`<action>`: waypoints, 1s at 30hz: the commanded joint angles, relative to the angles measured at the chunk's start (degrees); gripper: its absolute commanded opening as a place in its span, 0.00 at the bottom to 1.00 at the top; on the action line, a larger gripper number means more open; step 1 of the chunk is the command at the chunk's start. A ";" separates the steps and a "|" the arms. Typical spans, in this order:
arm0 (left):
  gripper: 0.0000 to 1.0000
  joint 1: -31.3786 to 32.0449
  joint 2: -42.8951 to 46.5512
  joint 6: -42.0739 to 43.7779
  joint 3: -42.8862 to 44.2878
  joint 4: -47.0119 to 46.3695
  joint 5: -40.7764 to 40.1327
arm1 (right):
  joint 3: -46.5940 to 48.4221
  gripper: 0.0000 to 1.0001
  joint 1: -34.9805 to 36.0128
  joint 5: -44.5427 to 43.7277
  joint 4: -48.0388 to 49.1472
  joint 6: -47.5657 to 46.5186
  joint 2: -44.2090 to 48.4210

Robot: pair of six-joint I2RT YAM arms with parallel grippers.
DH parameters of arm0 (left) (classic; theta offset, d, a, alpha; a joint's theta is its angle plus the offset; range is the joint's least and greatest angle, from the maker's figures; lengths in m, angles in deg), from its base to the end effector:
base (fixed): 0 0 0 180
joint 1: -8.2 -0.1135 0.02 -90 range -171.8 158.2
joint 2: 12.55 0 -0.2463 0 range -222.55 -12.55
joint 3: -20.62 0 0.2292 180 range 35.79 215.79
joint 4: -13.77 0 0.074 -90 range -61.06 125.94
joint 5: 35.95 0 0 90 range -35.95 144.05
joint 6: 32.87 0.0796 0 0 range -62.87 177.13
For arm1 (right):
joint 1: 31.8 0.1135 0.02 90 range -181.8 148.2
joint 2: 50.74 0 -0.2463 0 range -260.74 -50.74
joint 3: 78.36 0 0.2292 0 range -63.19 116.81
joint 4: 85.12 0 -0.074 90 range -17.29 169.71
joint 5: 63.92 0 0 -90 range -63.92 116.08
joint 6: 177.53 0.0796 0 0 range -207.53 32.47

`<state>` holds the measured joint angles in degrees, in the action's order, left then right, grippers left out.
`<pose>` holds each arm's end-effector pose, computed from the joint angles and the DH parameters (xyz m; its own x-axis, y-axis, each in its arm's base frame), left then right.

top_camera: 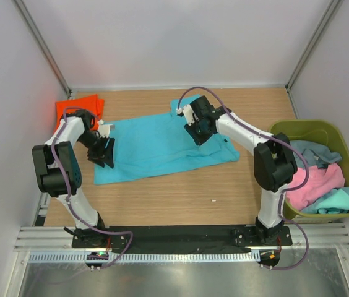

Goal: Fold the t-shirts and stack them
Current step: Fold the tshirt

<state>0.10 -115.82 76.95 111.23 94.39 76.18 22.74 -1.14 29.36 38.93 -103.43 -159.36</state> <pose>0.2930 0.0114 0.1555 -0.9813 0.1776 -0.0737 0.1923 0.9076 -0.3732 0.3370 0.2050 0.1796 -0.5947 -0.6705 -0.4436 -0.7216 0.6884 -0.0731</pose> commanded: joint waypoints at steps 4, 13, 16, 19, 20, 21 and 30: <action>0.52 0.10 1.05 -0.30 -0.73 -0.15 1.16 | 7.58 0.31 -0.07 -2.59 4.12 -0.71 -6.76; 0.52 0.10 1.13 0.93 0.32 0.99 -0.16 | 9.61 0.35 -0.16 -2.24 1.06 -1.85 -9.86; 0.52 0.10 0.96 0.93 0.15 0.82 -0.33 | 7.59 0.36 -0.16 -2.23 0.26 -1.94 -7.76; 0.52 0.10 0.52 0.84 0.06 0.38 0.10 | 5.75 0.36 -0.16 -1.97 -0.79 -1.59 -5.73; 0.52 0.10 0.26 0.84 0.15 0.29 0.45 | 5.13 0.36 -0.07 -1.88 -0.89 -1.50 -4.68; 0.52 0.10 0.08 0.75 0.32 0.29 0.63 | 4.69 0.36 -0.16 -1.80 -0.89 -1.41 -4.15; 0.51 0.10 -0.27 0.67 1.03 0.12 1.07 | 0.12 0.39 -0.07 -1.01 -1.68 -1.15 -1.07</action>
<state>0.10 -116.36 77.03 110.66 94.50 76.15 23.11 -1.21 27.75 37.56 -104.72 -164.08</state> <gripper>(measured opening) 0.514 0.387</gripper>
